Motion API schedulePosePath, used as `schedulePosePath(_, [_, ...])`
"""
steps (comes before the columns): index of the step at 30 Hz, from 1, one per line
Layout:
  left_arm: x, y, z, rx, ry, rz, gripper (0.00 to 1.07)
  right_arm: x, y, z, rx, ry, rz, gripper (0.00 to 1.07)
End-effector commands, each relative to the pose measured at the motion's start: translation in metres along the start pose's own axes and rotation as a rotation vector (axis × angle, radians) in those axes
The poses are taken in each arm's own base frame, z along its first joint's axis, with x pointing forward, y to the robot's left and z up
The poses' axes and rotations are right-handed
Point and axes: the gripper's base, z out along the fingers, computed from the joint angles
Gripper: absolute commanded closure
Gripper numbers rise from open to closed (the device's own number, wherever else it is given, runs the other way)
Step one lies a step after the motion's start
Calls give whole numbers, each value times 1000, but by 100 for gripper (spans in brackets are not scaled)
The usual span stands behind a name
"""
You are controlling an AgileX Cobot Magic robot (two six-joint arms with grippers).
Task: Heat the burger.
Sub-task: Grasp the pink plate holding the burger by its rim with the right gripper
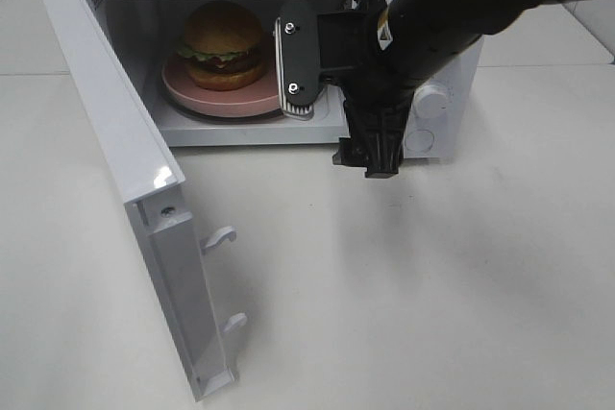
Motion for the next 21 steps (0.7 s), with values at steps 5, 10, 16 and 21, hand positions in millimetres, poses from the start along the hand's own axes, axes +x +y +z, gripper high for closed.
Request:
schedulePosePath(5, [0, -1, -1, 6, -9, -6, 6, -15, -12, 27, 12, 7, -17, 14])
schedulePosePath(10, [0, -1, -1, 6, -9, -6, 6, -23, -20, 52, 14, 9, -10, 14])
schedulePosePath(16, [0, -1, -1, 6, -9, -6, 6, -27, -24, 69, 17, 4, -10, 15])
schedulePosePath(21, [0, -1, -1, 6, -9, -6, 6, -33, -29, 89, 27, -5, 8, 15])
